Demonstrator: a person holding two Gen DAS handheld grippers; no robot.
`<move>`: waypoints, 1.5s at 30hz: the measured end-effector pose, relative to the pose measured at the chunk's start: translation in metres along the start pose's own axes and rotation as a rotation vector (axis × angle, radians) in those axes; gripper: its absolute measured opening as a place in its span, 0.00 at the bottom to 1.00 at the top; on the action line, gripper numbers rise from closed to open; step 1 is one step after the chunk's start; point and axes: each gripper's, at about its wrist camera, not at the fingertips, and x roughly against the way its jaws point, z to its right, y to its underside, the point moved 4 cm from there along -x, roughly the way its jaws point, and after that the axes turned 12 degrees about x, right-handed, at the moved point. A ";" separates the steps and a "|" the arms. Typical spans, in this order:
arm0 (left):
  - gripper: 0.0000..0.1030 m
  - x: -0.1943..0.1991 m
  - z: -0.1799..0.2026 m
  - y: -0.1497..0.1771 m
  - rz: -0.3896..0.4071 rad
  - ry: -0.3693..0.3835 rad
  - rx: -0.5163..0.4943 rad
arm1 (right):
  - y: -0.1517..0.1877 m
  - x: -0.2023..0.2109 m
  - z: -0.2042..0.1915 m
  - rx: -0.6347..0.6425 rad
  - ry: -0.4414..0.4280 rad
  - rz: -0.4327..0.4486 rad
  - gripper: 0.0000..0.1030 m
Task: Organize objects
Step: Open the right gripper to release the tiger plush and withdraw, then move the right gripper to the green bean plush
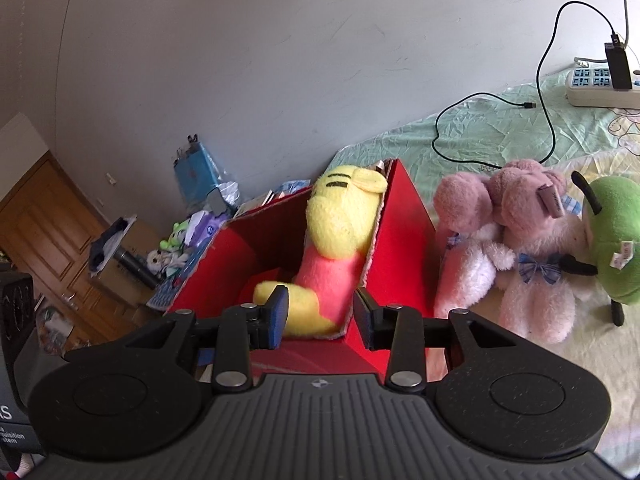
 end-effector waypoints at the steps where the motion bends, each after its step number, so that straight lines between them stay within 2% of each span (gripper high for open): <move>1: 1.00 0.000 0.002 0.003 -0.004 -0.006 0.004 | 0.001 0.002 0.002 -0.002 -0.004 -0.004 0.38; 10: 1.00 -0.014 0.029 0.020 -0.075 -0.033 0.026 | 0.012 0.016 0.028 -0.034 -0.012 -0.049 0.39; 29: 1.00 -0.055 0.100 0.037 -0.181 -0.001 -0.093 | 0.037 0.044 0.088 -0.160 0.076 -0.092 0.40; 36: 1.00 -0.073 0.121 0.039 -0.221 0.031 -0.136 | 0.045 0.054 0.114 -0.221 0.121 -0.082 0.40; 45: 1.00 -0.089 0.151 0.035 -0.245 0.128 -0.174 | 0.044 0.072 0.159 -0.306 0.215 -0.029 0.40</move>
